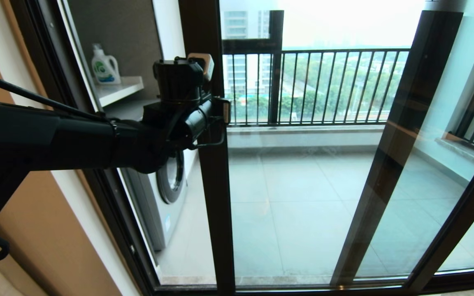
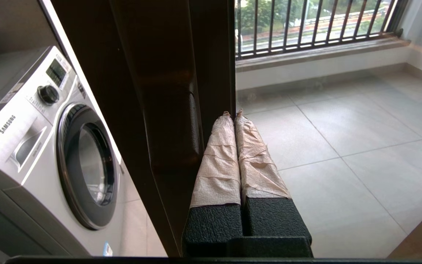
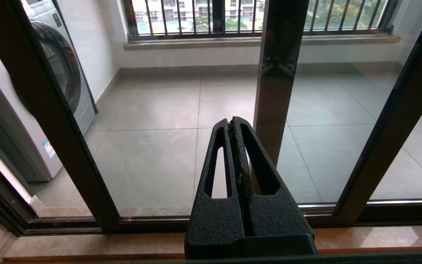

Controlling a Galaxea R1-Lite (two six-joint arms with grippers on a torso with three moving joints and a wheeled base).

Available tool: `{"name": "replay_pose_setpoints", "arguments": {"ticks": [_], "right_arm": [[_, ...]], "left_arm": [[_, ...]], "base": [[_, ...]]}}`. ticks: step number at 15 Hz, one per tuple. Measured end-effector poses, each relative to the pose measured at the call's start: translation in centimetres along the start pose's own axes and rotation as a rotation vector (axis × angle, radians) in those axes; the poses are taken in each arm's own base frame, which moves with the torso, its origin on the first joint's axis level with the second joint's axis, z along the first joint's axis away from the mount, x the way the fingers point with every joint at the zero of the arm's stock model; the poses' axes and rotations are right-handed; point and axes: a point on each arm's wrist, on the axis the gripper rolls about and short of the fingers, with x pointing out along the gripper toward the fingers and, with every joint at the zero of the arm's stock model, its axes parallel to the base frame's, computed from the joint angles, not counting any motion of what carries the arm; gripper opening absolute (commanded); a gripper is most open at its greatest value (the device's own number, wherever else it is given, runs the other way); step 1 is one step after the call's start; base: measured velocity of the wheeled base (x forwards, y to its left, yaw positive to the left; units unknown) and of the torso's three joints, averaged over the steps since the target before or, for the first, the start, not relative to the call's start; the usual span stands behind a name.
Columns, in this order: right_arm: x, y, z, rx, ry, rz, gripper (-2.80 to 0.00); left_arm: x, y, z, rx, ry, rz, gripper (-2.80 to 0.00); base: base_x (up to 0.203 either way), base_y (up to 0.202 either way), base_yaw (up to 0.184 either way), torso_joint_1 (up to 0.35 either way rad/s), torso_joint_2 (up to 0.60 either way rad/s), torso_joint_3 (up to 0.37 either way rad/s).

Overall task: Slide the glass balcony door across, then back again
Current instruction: Close the slid door

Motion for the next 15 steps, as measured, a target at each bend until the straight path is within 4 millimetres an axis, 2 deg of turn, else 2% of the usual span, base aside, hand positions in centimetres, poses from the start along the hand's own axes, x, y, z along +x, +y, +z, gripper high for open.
{"name": "replay_pose_setpoints", "arguments": {"ticks": [9, 15], "right_arm": [[0.0, 0.0, 0.0, 0.0, 0.0, 0.0, -2.8], [0.0, 0.0, 0.0, 0.0, 0.0, 0.001, -2.8]], "left_arm": [[0.0, 3.4, -0.4, -0.005, -0.017, 0.091, -2.8], [-2.3, 6.6, -0.9, -0.008, -0.03, 0.15, -2.8]], "base": [[0.0, 0.0, 0.0, 0.0, 0.0, 0.0], [0.0, 0.0, 0.0, 0.0, 0.0, 0.0]]}}
